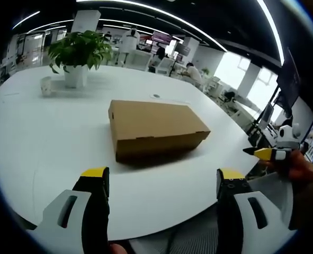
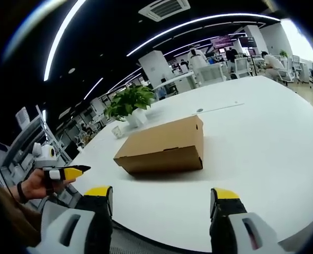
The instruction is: Operate the shoe box by opening the lid, removing the specified soft item, and placing it in the target area until the item is outside and the box remains undamaged.
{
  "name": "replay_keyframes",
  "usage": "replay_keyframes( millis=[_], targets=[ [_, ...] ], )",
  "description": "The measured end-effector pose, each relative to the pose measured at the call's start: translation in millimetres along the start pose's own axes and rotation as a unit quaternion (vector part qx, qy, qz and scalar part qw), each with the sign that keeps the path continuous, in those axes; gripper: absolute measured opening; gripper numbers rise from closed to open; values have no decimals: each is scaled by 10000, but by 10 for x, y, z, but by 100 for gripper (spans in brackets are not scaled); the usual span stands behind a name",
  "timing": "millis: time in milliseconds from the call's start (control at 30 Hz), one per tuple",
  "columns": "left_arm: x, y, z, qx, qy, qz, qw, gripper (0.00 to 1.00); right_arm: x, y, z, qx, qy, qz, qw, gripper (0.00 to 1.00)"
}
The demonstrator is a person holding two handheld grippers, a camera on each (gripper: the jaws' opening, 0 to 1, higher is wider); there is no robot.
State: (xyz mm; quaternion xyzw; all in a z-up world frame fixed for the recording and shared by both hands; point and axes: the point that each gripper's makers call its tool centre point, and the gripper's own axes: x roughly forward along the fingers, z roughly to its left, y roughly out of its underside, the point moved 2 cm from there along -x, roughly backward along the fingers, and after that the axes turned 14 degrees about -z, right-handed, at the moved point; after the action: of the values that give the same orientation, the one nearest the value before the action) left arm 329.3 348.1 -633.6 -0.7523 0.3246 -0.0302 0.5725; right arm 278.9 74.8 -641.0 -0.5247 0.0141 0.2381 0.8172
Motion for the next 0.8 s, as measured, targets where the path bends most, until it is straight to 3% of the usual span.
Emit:
replay_keyframes(
  millis=[533, 800],
  targets=[
    [-20, 55, 59, -28, -65, 48, 10000, 82, 58, 2, -27, 12, -19, 61, 10000, 71],
    [42, 76, 121, -6, -93, 97, 9999, 81, 251, -109, -84, -29, -89, 74, 9999, 68]
  ],
)
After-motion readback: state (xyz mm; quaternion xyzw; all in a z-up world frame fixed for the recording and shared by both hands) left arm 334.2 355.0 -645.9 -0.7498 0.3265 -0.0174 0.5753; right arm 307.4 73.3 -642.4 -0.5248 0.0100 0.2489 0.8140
